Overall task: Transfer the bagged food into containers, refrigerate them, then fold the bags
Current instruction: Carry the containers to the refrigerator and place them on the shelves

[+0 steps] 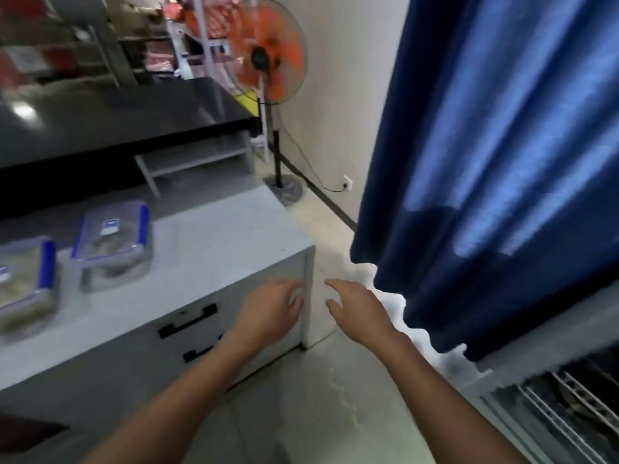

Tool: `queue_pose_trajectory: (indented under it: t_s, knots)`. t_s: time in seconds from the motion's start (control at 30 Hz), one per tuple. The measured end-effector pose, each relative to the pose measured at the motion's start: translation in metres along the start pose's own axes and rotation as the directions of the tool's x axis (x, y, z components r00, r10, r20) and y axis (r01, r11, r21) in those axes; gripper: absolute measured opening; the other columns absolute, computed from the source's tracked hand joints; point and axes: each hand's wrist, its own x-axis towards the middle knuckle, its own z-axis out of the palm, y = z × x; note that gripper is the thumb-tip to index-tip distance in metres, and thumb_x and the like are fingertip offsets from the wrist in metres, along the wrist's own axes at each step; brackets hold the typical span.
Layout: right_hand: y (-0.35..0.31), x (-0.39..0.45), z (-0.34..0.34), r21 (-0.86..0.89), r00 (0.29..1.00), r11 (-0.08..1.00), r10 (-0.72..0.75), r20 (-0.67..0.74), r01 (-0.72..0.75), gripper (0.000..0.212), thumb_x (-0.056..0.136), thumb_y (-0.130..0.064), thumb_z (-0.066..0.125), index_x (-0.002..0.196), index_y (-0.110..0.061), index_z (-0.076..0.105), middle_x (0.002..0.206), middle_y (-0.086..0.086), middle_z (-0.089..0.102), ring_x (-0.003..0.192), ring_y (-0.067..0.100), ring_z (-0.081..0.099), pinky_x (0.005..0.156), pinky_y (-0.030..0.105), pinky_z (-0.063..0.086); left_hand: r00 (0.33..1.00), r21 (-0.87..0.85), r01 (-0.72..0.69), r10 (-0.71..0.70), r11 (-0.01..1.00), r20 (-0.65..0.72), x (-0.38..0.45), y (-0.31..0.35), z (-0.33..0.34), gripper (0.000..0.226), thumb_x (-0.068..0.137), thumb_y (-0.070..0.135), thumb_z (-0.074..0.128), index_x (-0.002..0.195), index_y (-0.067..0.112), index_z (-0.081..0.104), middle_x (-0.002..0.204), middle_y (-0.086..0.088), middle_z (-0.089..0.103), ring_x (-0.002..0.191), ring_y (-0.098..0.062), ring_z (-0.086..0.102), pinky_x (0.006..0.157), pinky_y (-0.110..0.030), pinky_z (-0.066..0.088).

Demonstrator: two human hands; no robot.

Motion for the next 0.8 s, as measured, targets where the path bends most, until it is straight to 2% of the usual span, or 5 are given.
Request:
queue_pose_trajectory:
  t_s: [0.1,0.2,0.37,0.6,0.8]
  knots:
    - [-0.081,0.028,0.033,0.016,0.992,0.995,-0.102,0.071,0.101,0.042,0.102,-0.029,0.049,0.144,-0.026,0.049,0.142,0.002,0.055,0.126,0.025,0.051,0.102,0.035,0.042,0.991,-0.035,0.118,-0.120,0.992,-0.051,-0.029,-0.079,-0.035,0.041,0.103,0.038,0.045,0.141,0.025,0.055,0.139,0.003,0.060,0.128,-0.020,0.052,0.102,-0.036,0.045]
    - [-0.154,0.050,0.064,-0.018,0.971,0.977,-0.207,0.117,0.210,0.046,0.103,-0.031,0.050,0.148,-0.024,0.045,0.149,0.001,0.050,0.135,0.021,0.045,0.110,0.035,0.037,0.962,-0.062,0.242,-0.248,0.968,-0.116,-0.060,-0.146,-0.066,0.041,0.103,0.040,0.045,0.142,0.029,0.052,0.142,0.008,0.057,0.132,-0.016,0.049,0.102,-0.034,0.044]
    - [-0.256,0.080,0.109,-0.075,0.898,0.910,-0.386,0.211,0.408,0.046,0.104,-0.031,0.047,0.149,-0.025,0.043,0.152,-0.004,0.046,0.139,0.018,0.041,0.113,0.035,0.034,0.892,-0.049,0.414,-0.416,0.909,-0.176,-0.112,-0.234,-0.103,0.045,0.104,0.042,0.042,0.147,0.030,0.047,0.148,0.008,0.052,0.134,-0.016,0.046,0.103,-0.037,0.044]
    - [-0.353,0.126,0.162,-0.066,0.793,0.826,-0.511,0.333,0.560,0.042,0.103,-0.035,0.049,0.144,-0.026,0.050,0.147,-0.003,0.052,0.133,0.018,0.048,0.106,0.032,0.040,0.753,-0.122,0.599,-0.609,0.791,-0.249,-0.156,-0.327,-0.134,0.046,0.103,0.041,0.046,0.147,0.028,0.048,0.150,0.004,0.051,0.137,-0.018,0.045,0.107,-0.036,0.042]
    - [-0.416,0.181,0.192,0.028,0.737,0.785,-0.593,0.325,0.619,0.040,0.101,-0.031,0.052,0.139,-0.021,0.055,0.140,0.002,0.059,0.126,0.024,0.055,0.100,0.037,0.046,0.634,-0.228,0.671,-0.705,0.706,-0.318,-0.151,-0.386,-0.159,0.039,0.099,0.033,0.056,0.139,0.029,0.057,0.142,0.004,0.058,0.127,-0.018,0.053,0.098,-0.034,0.046]
